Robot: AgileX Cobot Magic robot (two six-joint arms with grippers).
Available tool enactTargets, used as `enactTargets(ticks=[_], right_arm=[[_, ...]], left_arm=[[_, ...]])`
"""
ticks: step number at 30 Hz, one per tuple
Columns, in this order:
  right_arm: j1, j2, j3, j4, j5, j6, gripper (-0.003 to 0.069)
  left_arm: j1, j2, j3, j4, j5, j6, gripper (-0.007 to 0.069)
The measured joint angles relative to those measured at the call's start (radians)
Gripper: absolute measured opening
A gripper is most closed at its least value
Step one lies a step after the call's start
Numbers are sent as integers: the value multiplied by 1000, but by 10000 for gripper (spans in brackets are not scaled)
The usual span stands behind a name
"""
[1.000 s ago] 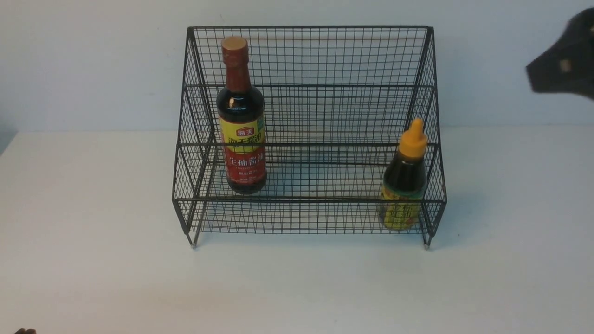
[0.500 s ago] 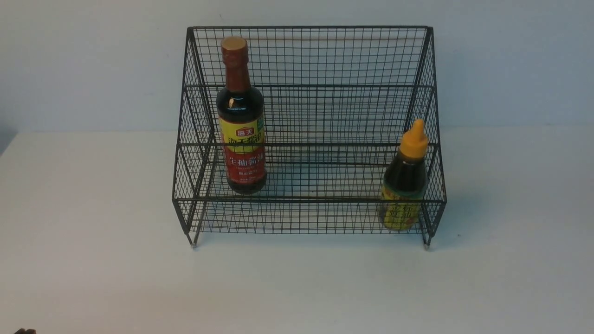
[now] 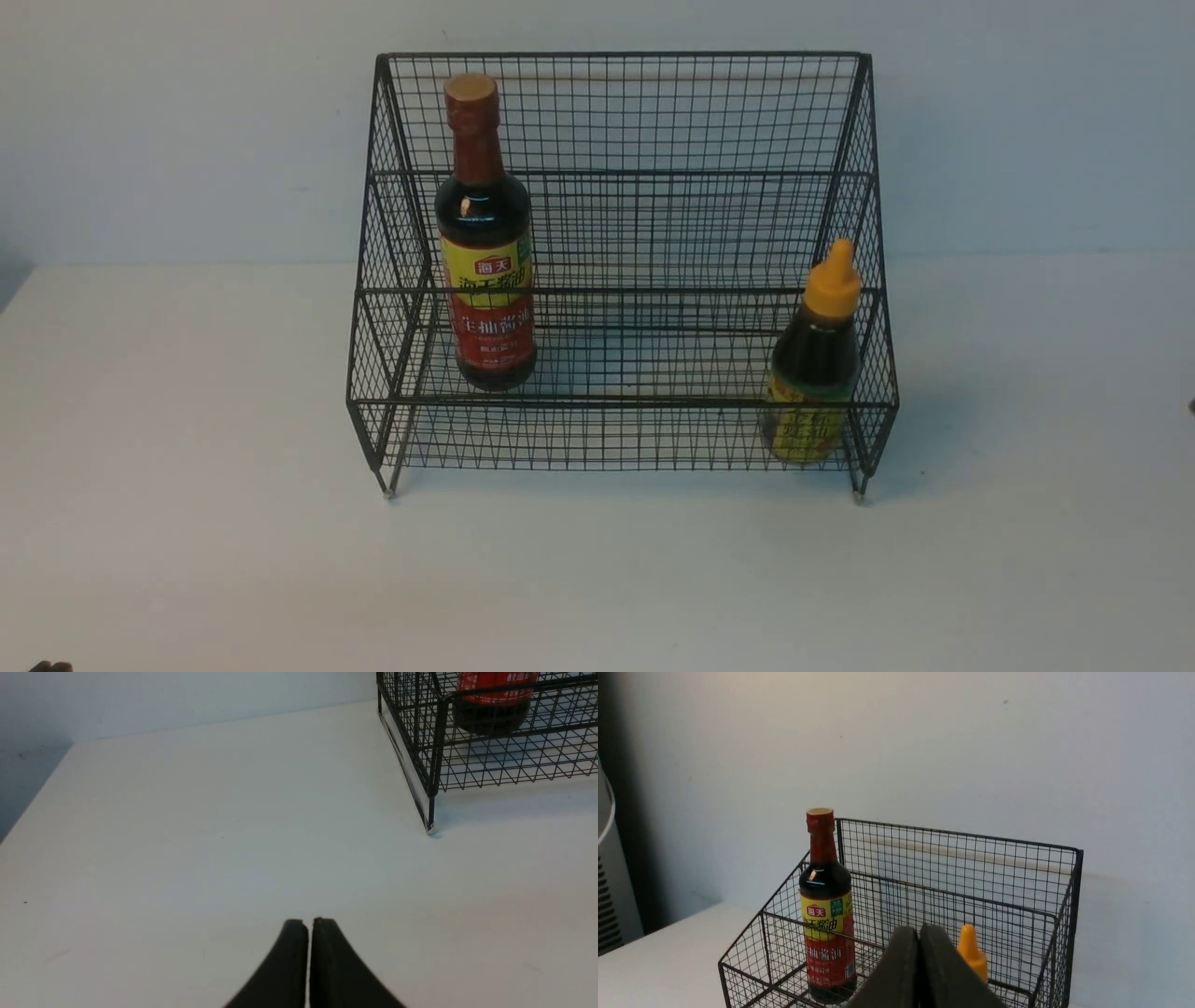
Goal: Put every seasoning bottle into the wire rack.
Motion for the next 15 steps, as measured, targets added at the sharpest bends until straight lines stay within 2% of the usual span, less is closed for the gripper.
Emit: enactTargets(ticks=[6,15], right_arm=[[0,0,68,-2,-1,0,-15],[0,0,94,-3,91,0,-15]], left_arm=[[0,0,0,0,0,0,-5],[0,0,0,0,0,0,-5]])
